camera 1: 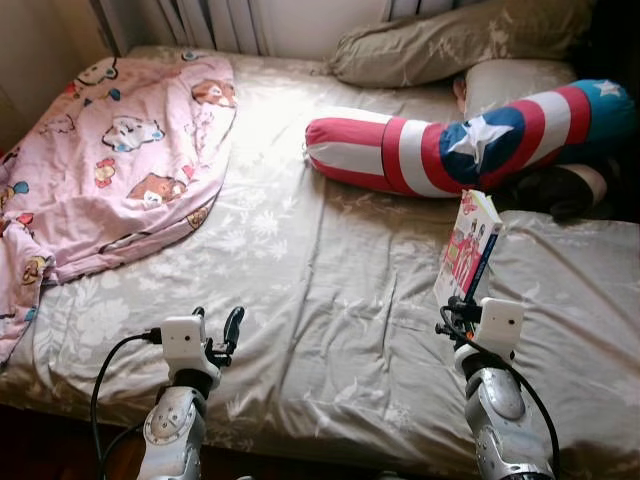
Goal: Clean up the room
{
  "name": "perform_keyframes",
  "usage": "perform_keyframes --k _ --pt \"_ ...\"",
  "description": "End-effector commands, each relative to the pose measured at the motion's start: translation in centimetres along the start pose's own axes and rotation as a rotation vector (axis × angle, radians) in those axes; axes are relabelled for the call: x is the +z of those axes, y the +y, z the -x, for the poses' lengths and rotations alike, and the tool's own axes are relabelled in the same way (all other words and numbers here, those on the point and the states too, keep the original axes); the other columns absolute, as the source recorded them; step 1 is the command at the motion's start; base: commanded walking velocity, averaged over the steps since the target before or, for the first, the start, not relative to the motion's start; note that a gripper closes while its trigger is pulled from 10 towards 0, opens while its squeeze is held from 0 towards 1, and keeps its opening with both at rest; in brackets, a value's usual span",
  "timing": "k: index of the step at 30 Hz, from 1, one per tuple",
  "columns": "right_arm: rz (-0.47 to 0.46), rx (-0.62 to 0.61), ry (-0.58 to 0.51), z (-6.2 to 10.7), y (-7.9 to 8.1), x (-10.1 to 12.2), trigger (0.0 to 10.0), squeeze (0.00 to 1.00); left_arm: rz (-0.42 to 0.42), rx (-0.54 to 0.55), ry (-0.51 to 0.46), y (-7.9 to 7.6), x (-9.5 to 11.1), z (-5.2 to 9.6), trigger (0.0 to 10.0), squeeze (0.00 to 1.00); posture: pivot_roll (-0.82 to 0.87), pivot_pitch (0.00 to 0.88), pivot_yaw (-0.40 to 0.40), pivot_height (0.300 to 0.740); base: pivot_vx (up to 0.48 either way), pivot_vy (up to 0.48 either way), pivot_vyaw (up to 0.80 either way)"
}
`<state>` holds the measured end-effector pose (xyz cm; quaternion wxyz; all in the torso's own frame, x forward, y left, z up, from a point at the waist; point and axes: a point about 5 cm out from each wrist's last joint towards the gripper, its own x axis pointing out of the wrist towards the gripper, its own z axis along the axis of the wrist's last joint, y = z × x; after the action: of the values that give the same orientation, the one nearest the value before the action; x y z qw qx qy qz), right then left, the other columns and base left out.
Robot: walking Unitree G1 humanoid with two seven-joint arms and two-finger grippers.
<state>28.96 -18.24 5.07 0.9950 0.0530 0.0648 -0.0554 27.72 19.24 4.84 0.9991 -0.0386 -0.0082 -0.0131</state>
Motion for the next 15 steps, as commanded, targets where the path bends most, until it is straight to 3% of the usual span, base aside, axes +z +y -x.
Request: perform_keyframes --k 1,3,15 --pt "-0.004 -0.007 -0.038 -0.16 -0.08 0.63 10.0 0.0 0.007 0.005 0.019 0.03 -0.37 0.37 10.0 0.0 -0.02 0.169 -0.036 0.7 0.0 0.0 0.0" --pt "0.015 0.004 -0.002 -0.36 0.04 0.37 10.0 0.0 0.008 0.007 0.02 0.06 -0.36 0.35 10.0 0.0 -0.01 0.174 -0.039 0.7 0.0 0.0 0.0" --pt "0.016 0.006 -0.028 -0.19 0.36 0.38 10.0 0.0 0.004 0.008 0.042 0.09 -0.7 0.63 10.0 0.0 -0.01 0.187 -0.038 0.68 0.0 0.0 0.0"
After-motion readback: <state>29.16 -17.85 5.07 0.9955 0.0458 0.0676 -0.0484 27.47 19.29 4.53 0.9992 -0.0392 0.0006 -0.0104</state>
